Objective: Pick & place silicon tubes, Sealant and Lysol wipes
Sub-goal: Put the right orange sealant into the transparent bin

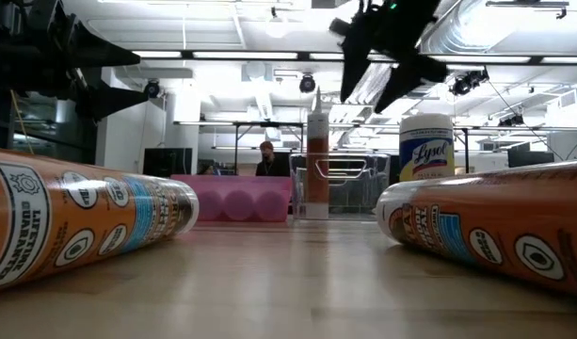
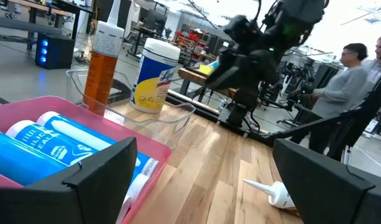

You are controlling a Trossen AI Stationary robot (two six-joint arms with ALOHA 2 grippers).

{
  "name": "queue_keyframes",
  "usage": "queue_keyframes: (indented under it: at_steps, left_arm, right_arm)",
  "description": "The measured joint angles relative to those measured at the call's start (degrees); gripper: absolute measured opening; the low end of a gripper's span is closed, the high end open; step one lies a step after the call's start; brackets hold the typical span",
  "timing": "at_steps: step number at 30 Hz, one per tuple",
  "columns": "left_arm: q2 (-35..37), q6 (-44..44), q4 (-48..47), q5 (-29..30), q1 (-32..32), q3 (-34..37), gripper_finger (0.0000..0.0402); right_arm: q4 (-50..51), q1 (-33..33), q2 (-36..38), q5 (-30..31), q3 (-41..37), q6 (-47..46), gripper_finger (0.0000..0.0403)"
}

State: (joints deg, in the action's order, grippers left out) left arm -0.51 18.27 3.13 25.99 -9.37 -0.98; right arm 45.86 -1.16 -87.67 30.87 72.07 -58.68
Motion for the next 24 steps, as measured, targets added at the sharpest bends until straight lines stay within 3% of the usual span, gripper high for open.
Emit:
queue_keyframes:
  at_steps: [5,13,24]
  left_arm:
    - [0.0,0.0,0.0,0.0,0.0,0.0,0.037]
    - [0.0,0.0,0.0,0.0,0.0,0.0,0.037]
    - [0.0,0.0,0.0,0.0,0.0,0.0,0.037]
  right_arm:
    - [5.4,-5.7,0.7,-11.5,0.0,-6.8,0.0314]
    - [6.8,-17.4,0.8,-21.0,-1.9,-19.9,0.0314]
    - [-6.3,-23.7,-8.4,-31.4,-2.6,-35.9,0.0314]
